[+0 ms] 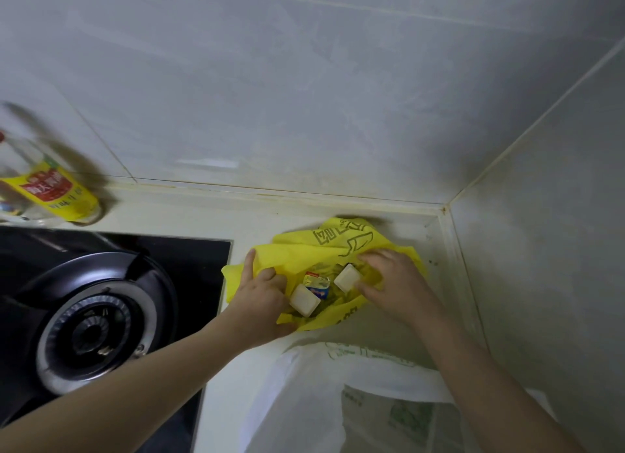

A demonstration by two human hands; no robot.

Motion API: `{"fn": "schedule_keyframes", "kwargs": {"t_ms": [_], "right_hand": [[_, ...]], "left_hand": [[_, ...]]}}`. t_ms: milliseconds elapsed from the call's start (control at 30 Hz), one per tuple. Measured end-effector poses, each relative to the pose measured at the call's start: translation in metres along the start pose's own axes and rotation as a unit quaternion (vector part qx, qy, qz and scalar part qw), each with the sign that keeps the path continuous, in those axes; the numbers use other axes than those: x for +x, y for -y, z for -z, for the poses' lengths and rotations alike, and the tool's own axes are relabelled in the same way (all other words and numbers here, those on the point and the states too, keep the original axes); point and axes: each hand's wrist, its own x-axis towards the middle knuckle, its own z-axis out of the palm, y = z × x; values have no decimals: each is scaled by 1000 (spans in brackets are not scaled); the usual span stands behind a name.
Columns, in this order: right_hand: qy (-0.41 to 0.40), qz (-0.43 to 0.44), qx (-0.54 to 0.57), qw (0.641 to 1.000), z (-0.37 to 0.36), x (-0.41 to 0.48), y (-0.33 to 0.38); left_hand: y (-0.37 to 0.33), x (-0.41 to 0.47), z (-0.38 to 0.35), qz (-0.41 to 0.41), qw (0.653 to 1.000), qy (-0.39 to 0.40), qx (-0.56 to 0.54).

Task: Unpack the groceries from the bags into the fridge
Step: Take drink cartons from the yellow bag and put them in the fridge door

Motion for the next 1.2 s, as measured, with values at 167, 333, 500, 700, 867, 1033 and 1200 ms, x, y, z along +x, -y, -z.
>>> {"fn": "schedule_keyframes", "kwargs": {"t_ms": [167,333,500,700,867,1033,1200], "right_hand": [[6,7,-2,1000,-3,4,3],[-10,8,6,1000,-5,4,9],[-4,2,5,1000,-3,5,5],[-6,0,13,1000,-3,7,-5],[30,6,-13,999,-8,14,-15],[57,13,-35,998,-15,12,-22],[63,9,-43,997,-18,9,-27]], "left_hand": [[4,-2,-15,67,995,-62,-43],[-1,2,-7,36,987,-118,-100],[-7,17,5,-11,992,-93,-88],[-12,28,6,-21,999,-23,-35],[-7,30,3,-7,996,-71,-62],[-10,36,10,104,975,-97,-168],[-12,44,12,94,982,-67,-148]]}}
